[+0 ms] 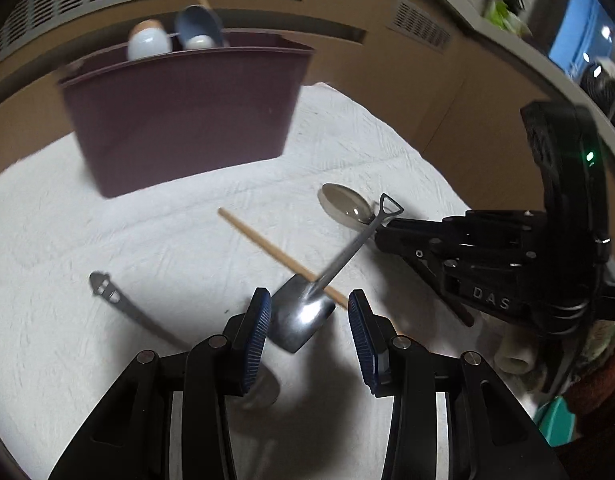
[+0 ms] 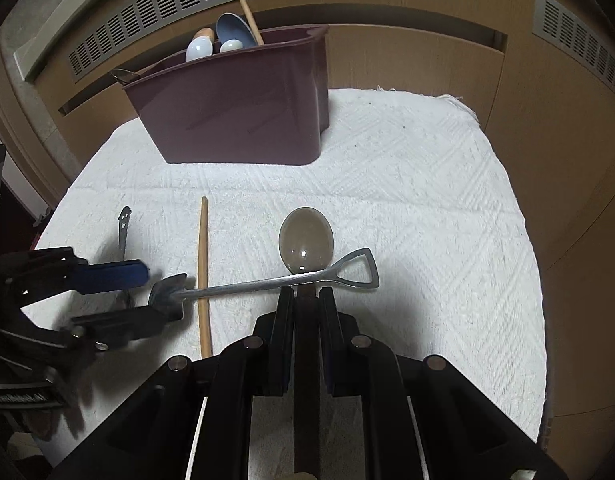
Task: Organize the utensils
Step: 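Grasp the translucent brown spoon with the right tool while the left tool reaches the metal shovel, then grasp the metal shovel-shaped utensil by its handle with the left tool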
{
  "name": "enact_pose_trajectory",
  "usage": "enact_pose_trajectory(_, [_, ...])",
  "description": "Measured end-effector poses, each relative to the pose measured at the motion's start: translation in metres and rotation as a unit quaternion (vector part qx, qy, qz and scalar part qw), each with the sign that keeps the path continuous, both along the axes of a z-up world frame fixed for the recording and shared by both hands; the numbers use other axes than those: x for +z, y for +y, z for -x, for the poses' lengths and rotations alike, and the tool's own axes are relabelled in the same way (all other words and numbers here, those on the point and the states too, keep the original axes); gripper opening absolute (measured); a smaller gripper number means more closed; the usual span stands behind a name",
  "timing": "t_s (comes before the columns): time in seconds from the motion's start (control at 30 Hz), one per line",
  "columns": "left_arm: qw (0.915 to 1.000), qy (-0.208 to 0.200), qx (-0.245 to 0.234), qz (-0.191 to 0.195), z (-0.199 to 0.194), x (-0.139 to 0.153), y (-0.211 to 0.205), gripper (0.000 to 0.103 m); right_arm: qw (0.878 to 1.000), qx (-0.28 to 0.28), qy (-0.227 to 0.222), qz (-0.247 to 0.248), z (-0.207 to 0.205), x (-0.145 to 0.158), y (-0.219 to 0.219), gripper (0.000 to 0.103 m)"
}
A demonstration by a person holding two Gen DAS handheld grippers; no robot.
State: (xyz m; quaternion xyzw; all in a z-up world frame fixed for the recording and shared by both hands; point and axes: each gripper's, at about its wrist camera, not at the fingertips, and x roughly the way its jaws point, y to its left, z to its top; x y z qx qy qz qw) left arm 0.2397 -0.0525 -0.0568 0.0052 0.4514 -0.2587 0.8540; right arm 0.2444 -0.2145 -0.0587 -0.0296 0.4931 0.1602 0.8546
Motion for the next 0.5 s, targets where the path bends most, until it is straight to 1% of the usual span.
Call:
enact_pose_trajectory(0.07, [0.9998,-0.005,-0.006,-0.02,-0.004,-0.002,-0.011,0.041,1.0,-0.001,0.01,-0.013,0.001,0.0,-0.005,0.013])
enact_pose_trajectory(0.17, [0.9982,-0.013,0.003,-0.059,-0.012,-0.008,-0.017,0.042,0.999,0.002,0.022,-0.037,0.003,-0.001,-0.013,0.013])
enact_pose_trajectory(0.23, [0.9979,-0.015,0.012,-0.062,-0.015,-0.008,-0.013,0.042,0.999,0.003,0.02,-0.036,0.007,-0.001,-0.015,0.013])
enact_pose_trajectory(0.27, [0.9975,-0.017,0.018,-0.067,-0.017,-0.008,-0.011,0.044,0.999,0.005,0.019,-0.033,0.008,-0.001,-0.016,0.013])
enact_pose_trajectory(0.37, [0.9945,-0.026,0.047,-0.09,-0.02,-0.008,0.003,0.044,1.0,0.004,0.017,-0.025,0.011,-0.001,-0.016,0.014])
enact_pose_trajectory(0.43, [0.9944,-0.018,0.063,-0.083,-0.022,-0.01,0.018,0.045,1.0,0.003,0.013,-0.018,0.01,-0.002,-0.013,0.014])
enact_pose_trajectory(0.5, [0.9928,-0.018,0.081,-0.086,-0.024,-0.01,0.029,0.045,1.0,0.003,0.009,-0.017,0.008,-0.002,-0.008,0.015])
